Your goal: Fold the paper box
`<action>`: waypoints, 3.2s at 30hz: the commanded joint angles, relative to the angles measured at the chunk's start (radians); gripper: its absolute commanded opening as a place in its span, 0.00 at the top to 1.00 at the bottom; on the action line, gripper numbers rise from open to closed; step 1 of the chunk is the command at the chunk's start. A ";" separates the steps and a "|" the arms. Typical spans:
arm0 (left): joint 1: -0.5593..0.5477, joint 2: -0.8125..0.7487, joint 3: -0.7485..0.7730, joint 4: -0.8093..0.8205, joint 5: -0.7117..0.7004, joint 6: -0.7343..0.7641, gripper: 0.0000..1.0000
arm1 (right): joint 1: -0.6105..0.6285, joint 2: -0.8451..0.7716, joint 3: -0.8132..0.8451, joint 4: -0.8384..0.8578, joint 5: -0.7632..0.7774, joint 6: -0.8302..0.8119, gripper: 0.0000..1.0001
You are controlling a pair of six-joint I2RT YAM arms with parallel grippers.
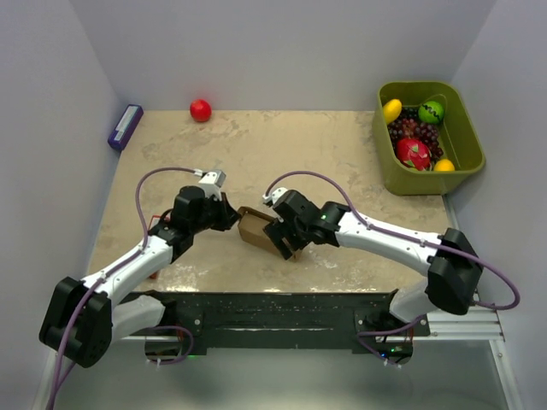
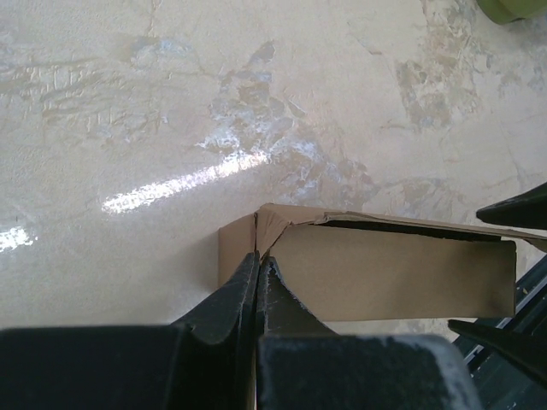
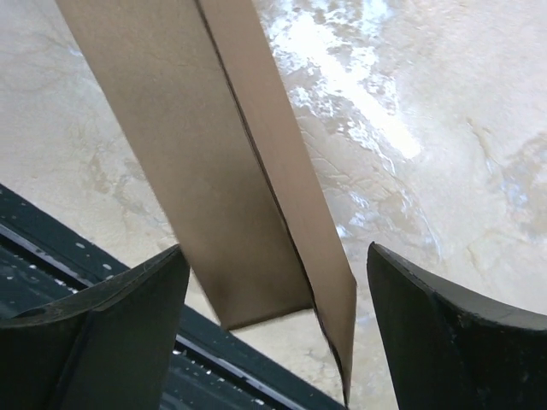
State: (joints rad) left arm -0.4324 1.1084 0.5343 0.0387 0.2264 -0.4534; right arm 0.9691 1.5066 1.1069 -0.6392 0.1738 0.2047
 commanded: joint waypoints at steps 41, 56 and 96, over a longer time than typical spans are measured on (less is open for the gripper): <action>-0.135 0.013 0.030 -0.119 -0.140 0.013 1.00 | -0.036 -0.203 -0.087 -0.068 0.153 0.248 0.94; -0.223 0.031 0.038 -0.135 -0.266 0.022 1.00 | -0.225 -0.221 -0.108 0.042 -0.151 0.393 1.00; -0.479 0.096 0.000 -0.131 -0.653 0.013 1.00 | -0.418 -0.290 -0.223 0.150 -0.356 0.453 1.00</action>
State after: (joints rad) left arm -0.8864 1.1614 0.5774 0.0097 -0.4248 -0.4278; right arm 0.5621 1.2495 0.8913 -0.5259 -0.1352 0.6476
